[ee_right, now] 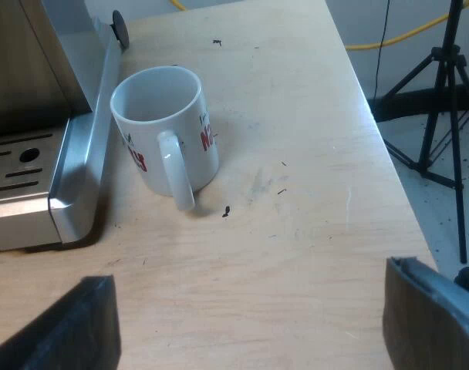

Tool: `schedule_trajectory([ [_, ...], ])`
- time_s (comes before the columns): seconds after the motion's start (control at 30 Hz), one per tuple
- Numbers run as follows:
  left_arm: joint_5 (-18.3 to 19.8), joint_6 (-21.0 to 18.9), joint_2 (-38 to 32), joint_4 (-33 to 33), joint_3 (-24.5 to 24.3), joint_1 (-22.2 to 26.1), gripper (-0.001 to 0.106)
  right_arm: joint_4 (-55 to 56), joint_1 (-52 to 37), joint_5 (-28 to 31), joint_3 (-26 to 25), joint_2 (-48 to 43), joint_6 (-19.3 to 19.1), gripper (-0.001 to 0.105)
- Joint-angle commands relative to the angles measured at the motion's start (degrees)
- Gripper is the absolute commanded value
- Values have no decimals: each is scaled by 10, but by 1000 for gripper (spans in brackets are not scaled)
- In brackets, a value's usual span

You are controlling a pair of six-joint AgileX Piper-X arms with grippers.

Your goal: Place mug into machine

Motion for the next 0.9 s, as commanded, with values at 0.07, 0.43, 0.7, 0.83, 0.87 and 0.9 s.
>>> schedule_trajectory([
  [0.07, 6, -6, -79, -11, -1, 0, 71, -2, -3, 3, -2, -23, 0, 71],
  [0.43, 9, -5, -79, -11, -1, 0, 71, -2, -3, 3, -2, -23, 0, 71],
  [0.7, 20, -5, -79, -11, -1, 0, 71, -3, -3, 3, -2, -23, 0, 71],
  [0.83, 39, -5, -78, -11, -1, 0, 71, -7, -3, 3, -2, -23, 0, 71],
  [0.87, 40, -5, -75, -11, -1, 0, 71, -10, -3, 3, -2, -22, 0, 71],
  [0.9, 43, -5, -70, -8, -2, 0, 71, -12, -3, 3, -2, -20, 1, 71],
])
